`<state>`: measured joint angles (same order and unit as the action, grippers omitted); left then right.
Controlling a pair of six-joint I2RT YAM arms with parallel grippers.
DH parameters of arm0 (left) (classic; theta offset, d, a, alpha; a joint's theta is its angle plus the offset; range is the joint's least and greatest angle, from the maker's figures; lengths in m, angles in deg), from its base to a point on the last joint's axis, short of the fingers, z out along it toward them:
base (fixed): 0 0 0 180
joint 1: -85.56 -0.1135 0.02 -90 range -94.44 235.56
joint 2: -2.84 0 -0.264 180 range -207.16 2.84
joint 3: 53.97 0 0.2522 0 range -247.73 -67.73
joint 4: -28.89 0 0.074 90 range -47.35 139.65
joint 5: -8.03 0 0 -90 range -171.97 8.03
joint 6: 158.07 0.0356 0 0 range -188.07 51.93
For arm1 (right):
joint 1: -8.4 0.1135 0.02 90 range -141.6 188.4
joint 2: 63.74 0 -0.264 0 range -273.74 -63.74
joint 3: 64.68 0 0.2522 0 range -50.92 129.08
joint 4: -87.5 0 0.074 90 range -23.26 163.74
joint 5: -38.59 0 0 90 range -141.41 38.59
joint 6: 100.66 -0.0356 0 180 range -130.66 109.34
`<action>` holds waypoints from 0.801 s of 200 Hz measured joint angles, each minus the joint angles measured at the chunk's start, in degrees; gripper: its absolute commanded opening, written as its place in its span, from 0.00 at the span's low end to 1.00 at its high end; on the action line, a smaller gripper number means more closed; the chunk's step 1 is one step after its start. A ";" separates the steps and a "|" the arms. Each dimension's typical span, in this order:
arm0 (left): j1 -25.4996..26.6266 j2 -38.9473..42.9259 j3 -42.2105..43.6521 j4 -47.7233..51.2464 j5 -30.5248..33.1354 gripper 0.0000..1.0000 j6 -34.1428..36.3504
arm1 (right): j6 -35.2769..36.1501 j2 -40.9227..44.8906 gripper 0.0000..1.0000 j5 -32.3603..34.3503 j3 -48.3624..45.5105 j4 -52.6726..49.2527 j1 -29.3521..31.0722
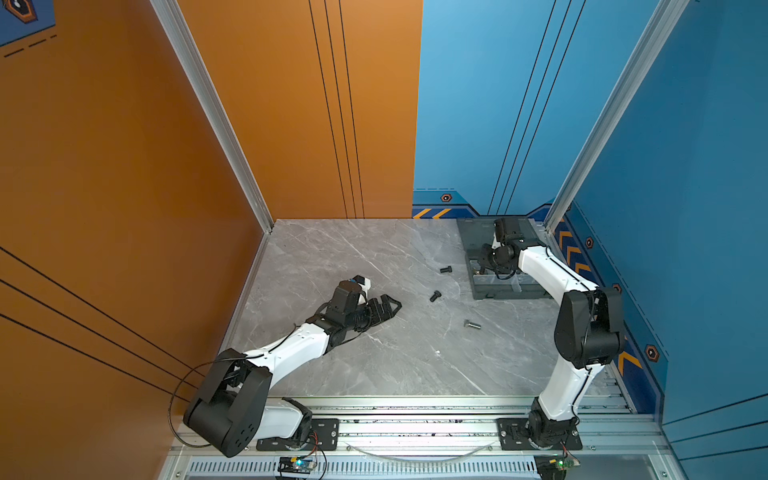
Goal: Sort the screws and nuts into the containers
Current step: 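Lift the black bolt and carry it over the organizer box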
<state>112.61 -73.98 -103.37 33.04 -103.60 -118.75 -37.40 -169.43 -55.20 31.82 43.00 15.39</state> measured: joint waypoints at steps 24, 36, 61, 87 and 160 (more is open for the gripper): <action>0.00 0.00 0.00 0.00 0.00 0.98 0.00 | 0.46 0.00 0.00 0.74 -2.64 -0.66 -1.36; 0.00 0.00 0.00 0.00 0.00 0.98 0.00 | 0.76 0.00 0.00 1.01 -3.32 -0.72 -1.55; 0.00 0.00 0.00 0.00 0.00 0.98 0.00 | 1.29 0.00 0.00 1.03 -3.78 -0.72 -1.66; 0.00 0.00 0.00 0.00 0.02 0.98 -0.02 | 1.29 -0.02 0.00 1.01 -3.80 -0.63 -1.70; 0.00 0.00 0.00 0.02 0.02 0.98 -0.02 | 1.03 -2.23 0.00 0.50 -3.02 -0.20 -1.70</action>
<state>112.61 -73.98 -103.37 33.06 -103.58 -118.77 -36.37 -171.66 -54.70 28.81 42.80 13.68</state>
